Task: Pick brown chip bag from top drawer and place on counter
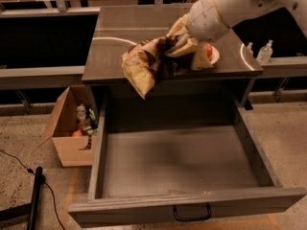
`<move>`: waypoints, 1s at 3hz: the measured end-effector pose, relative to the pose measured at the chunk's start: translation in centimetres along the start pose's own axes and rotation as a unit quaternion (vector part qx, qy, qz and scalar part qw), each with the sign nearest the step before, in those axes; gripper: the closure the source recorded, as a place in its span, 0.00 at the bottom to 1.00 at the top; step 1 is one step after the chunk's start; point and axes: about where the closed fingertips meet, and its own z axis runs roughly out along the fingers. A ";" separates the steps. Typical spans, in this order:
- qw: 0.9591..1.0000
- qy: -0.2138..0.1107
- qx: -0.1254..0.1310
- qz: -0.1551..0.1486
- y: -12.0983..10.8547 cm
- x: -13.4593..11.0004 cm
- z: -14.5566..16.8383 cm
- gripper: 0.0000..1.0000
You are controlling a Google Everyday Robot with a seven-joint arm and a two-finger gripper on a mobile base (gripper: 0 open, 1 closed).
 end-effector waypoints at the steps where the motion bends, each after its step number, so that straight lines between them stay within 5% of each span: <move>1: 0.999 0.009 0.030 -0.019 -3.5 0.7 1.0 1.00; 3: 0.997 0.027 0.068 -0.029 -9.3 3.2 6.3 1.00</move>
Offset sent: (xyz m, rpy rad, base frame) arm 0.1169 0.0304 0.0123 0.0150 -0.1910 -0.0713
